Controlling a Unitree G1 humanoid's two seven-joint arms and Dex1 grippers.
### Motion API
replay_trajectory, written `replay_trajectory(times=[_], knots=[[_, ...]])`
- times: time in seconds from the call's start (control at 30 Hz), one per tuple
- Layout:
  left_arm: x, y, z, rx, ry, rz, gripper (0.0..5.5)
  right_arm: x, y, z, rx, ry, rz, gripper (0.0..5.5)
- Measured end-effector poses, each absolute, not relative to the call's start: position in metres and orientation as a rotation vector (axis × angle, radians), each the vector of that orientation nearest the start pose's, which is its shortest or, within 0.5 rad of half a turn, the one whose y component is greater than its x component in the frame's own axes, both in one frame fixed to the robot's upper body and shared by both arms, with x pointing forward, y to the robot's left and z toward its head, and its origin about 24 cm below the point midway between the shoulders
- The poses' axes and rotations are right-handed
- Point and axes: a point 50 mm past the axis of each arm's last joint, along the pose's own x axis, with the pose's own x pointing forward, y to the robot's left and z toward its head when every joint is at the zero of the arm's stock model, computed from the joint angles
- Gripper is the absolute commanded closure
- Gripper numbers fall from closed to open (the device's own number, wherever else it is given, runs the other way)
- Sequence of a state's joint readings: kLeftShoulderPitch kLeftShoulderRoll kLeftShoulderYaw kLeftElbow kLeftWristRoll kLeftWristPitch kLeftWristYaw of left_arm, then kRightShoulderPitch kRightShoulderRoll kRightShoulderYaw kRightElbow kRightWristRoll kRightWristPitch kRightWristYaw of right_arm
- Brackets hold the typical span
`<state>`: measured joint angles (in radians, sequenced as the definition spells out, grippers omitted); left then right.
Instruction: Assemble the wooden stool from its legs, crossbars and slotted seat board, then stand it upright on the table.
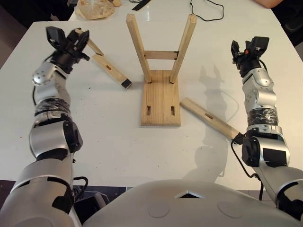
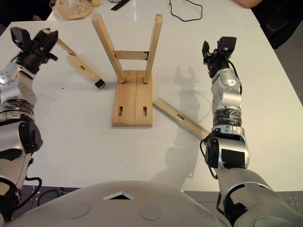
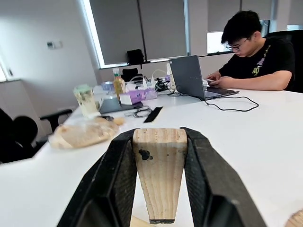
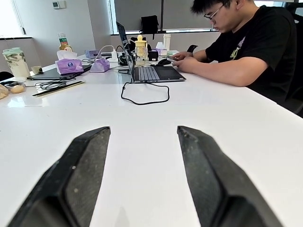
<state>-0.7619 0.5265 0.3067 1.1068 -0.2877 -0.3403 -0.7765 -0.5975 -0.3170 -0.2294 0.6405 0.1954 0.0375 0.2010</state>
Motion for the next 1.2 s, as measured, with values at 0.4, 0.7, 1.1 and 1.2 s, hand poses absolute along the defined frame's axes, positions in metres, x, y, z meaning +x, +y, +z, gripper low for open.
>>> replay_trajectory(times=[0.4, 0.7, 1.1, 1.2], knots=[[0.339, 0.284, 0.085, 0.026, -0.092, -0.321, 4.19, 0.36, -0.24, 0.091, 0.041, 0.043, -0.022, 2.9], [0.302, 0.28, 0.072, 0.076, 0.047, -0.69, 4.2, 0.351, -0.243, 0.08, 0.043, 0.058, -0.051, 2.9], [0.275, 0.288, 0.142, 0.228, 0.056, -0.831, 4.2, 0.328, -0.247, 0.06, 0.054, 0.087, -0.11, 2.9], [0.294, 0.308, 0.168, 0.355, 0.056, -0.744, 4.2, 0.327, -0.243, 0.056, 0.063, 0.092, -0.114, 2.9]])
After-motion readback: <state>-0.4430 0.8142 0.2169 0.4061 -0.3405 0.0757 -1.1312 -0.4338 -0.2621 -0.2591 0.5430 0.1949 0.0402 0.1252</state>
